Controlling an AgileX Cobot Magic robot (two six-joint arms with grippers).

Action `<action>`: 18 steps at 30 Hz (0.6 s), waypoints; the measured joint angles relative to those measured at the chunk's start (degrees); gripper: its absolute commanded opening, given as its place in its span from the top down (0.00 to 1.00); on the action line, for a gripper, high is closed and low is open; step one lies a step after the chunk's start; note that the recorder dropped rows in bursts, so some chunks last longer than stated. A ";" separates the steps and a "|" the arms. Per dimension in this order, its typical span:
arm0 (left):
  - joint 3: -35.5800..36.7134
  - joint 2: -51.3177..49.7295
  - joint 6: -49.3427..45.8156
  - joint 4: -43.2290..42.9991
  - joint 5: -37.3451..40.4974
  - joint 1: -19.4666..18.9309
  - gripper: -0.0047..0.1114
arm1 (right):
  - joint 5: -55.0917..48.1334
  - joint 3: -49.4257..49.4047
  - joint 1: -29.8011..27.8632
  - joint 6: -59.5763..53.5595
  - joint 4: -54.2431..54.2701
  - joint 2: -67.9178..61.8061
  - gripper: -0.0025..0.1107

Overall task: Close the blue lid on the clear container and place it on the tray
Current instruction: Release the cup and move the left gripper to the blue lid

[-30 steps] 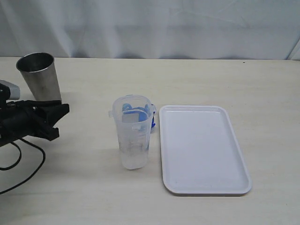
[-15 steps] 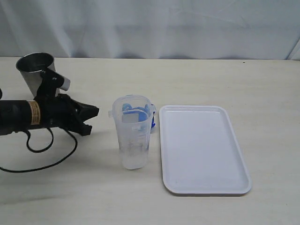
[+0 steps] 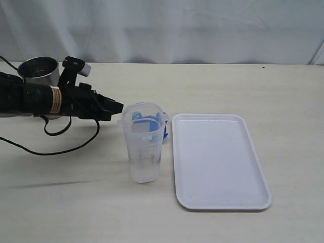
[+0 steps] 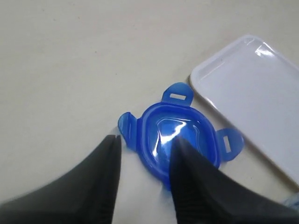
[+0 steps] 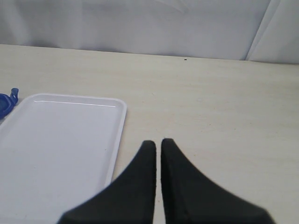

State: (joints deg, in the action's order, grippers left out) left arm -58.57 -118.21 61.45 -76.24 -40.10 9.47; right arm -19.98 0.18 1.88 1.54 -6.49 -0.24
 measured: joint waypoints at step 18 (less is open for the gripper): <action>-11.84 -12.43 1.43 -0.66 -4.10 1.87 0.67 | 0.00 0.00 0.00 0.00 0.00 0.00 0.94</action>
State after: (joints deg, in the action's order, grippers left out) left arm -70.41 -130.64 62.88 -76.89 -44.20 11.34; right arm -19.98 0.18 1.88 1.54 -6.49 -0.24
